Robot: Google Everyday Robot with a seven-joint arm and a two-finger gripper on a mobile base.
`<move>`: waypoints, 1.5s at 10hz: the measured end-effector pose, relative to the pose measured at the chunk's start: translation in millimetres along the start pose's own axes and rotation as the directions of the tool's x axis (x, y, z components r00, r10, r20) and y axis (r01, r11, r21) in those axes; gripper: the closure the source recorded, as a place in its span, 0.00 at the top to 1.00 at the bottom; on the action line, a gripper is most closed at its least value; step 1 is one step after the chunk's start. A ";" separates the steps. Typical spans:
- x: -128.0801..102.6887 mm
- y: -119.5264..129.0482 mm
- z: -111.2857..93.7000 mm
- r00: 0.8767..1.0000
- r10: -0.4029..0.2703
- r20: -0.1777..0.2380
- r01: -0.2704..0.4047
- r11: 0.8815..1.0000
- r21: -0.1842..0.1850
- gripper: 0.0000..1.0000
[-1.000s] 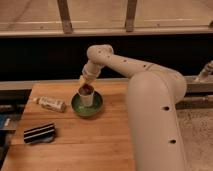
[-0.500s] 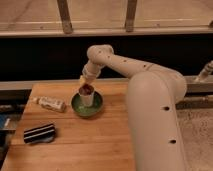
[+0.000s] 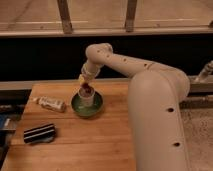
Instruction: Place the pepper in the ceramic cup
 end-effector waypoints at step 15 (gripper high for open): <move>-10.7 1.2 0.8 0.999 -0.013 0.045 0.013 1.000 0.005 0.70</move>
